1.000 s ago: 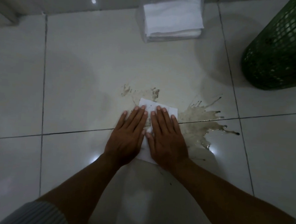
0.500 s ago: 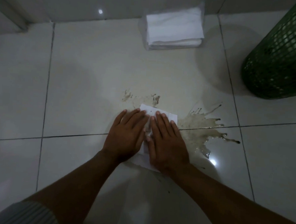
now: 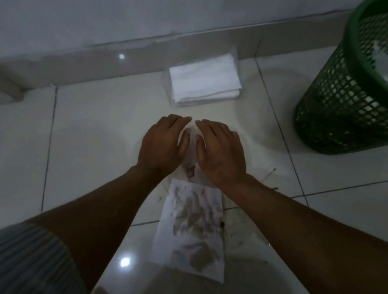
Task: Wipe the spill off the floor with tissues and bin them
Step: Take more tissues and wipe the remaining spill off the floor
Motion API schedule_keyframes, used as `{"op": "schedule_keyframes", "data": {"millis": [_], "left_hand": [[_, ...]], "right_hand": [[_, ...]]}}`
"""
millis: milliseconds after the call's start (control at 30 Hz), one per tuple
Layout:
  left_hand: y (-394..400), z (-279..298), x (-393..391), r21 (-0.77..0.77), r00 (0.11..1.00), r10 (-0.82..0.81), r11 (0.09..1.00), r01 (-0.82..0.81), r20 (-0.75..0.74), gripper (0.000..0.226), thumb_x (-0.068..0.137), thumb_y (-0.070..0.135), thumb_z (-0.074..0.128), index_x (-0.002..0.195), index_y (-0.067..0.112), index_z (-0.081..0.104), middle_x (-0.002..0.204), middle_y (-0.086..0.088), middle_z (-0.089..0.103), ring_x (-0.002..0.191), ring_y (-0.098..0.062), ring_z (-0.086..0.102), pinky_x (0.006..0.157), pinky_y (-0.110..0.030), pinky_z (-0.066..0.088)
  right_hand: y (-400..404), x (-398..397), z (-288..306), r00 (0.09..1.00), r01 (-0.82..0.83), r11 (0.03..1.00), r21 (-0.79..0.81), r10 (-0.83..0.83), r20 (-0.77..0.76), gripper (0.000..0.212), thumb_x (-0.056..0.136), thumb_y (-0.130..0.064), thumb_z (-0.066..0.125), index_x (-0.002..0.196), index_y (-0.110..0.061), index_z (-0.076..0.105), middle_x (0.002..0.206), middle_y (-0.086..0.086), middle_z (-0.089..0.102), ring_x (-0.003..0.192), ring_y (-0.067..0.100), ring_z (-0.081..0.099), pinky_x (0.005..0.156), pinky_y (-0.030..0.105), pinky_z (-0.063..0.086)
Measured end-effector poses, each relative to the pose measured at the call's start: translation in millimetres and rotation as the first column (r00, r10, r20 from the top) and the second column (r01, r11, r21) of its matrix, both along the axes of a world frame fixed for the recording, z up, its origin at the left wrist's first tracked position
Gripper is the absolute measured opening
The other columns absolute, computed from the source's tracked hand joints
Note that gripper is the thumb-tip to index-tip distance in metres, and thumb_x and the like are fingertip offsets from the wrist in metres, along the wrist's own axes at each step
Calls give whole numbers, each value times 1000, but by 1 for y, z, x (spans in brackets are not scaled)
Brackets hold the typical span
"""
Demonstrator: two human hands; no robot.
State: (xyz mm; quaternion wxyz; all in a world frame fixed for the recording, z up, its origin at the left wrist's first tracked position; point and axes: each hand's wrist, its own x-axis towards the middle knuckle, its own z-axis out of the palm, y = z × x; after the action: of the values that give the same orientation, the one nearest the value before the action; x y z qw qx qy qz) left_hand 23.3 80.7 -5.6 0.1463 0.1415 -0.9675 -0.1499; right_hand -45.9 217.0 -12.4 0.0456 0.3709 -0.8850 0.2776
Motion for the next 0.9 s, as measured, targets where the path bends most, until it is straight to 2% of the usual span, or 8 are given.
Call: {"op": "schedule_keyframes", "data": {"millis": [167, 267, 367, 500, 633, 767, 900], "left_hand": [[-38, -7, -45, 17, 998, 26, 1000, -25, -60, 39, 96, 28, 53, 132, 12, 57, 127, -8, 61, 114, -25, 57, 92, -35, 49], [-66, -15, -66, -3, 995, 19, 1000, -19, -96, 51, 93, 34, 56, 139, 12, 51, 138, -10, 54, 125, -26, 52, 99, -39, 46], [-89, -27, -76, 1, 998, -8, 1000, 8, -64, 66, 91, 42, 54, 148, 12, 38, 152, -11, 42, 139, -26, 40, 110, -38, 36], [-103, -39, -84, 25, 991, -131, 991, 131, 19, 78, 89, 44, 52, 152, 6, 27, 159, -12, 29, 149, -25, 25, 120, -40, 27], [-106, -46, -88, 37, 983, -166, 986, 164, 74, 73, 96, 38, 54, 154, 8, 22, 162, -9, 21, 152, -22, 16, 122, -44, 23], [-104, -46, -92, 11, 987, -141, 990, 141, 79, 65, 100, 37, 48, 154, 10, 24, 162, -8, 22, 151, -21, 17, 122, -40, 22], [-102, -46, -90, 10, 990, -132, 991, 132, 51, 66, 99, 38, 50, 153, 8, 26, 161, -9, 25, 150, -21, 21, 120, -38, 26]], "right_hand": [[-29, -38, -8, 994, 2, 1000, -14, -3, -107, 31, 94, -16, 59, 123, -11, 66, 125, 8, 67, 117, 26, 62, 95, 41, 47], [-53, -62, -15, 985, 6, 1000, -11, -8, -175, 34, 90, -16, 64, 124, -15, 66, 130, 8, 64, 120, 26, 59, 95, 41, 45], [-77, -78, -19, 987, 27, 997, 74, -15, -157, 42, 90, -21, 64, 131, -23, 60, 141, 6, 55, 129, 25, 50, 103, 42, 37], [-87, -87, -27, 990, 41, 990, 137, -22, -139, 39, 93, -22, 59, 132, -25, 60, 151, 3, 46, 139, 23, 40, 112, 42, 27], [-85, -88, -33, 993, 18, 993, 113, -4, -121, 30, 98, -20, 52, 124, -24, 67, 151, 2, 46, 143, 22, 37, 117, 43, 24], [-85, -91, -33, 992, 16, 995, 100, -3, -125, 26, 99, -20, 52, 117, -20, 70, 141, 0, 58, 141, 18, 41, 118, 44, 24], [-84, -94, -34, 988, 38, 999, 26, -33, -154, 24, 98, -16, 53, 114, -12, 69, 132, 6, 65, 133, 21, 52, 116, 44, 32]]}}
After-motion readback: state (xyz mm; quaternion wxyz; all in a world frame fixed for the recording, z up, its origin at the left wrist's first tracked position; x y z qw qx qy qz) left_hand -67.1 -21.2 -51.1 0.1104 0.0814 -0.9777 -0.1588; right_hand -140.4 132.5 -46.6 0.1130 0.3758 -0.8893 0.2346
